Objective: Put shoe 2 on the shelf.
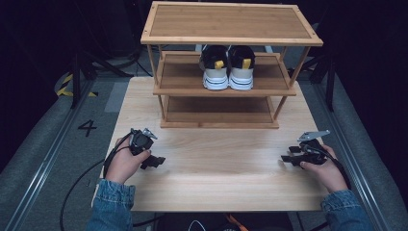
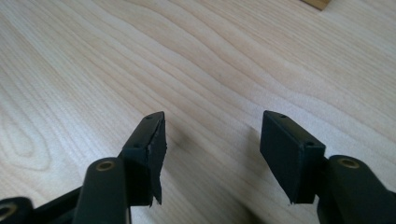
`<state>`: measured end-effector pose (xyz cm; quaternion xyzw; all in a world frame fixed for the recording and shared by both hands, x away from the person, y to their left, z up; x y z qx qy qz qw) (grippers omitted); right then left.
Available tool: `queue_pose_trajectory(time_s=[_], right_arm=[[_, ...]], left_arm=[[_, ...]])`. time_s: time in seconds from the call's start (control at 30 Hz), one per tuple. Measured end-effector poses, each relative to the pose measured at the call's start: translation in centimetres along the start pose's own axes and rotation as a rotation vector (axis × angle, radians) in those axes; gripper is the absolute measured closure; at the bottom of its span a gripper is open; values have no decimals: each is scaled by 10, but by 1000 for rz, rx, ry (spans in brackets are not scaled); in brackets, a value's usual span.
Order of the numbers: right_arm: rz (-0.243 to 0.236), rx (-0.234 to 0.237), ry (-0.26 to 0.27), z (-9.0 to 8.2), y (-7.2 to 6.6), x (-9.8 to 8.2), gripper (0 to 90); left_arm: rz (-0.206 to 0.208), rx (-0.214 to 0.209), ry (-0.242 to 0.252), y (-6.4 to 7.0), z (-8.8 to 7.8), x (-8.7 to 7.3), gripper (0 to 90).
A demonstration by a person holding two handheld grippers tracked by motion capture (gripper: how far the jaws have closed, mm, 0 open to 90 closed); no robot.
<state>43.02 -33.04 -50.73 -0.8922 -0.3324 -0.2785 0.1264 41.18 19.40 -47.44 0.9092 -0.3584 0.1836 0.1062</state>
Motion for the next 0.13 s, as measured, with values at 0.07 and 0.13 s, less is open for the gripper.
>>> queue_pose_trajectory(time_s=[0.07,0.13], right_arm=[[-15,-8,10,2,-1,1,396],[-37,-20,22,4,-1,1,381]], left_arm=[[13,-3,-3,2,2,1,201],[18,-8,-16,4,2,1,200]])
Point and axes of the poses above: each handheld gripper's, and its own axes: z roughly forward along the jaws, x roughly out of its top, y roughly to its right, the point moved 5 cm from there along z, roughly forward along the jaws, and after that the axes turned 3 degrees about -y, right-handed, at the moved point
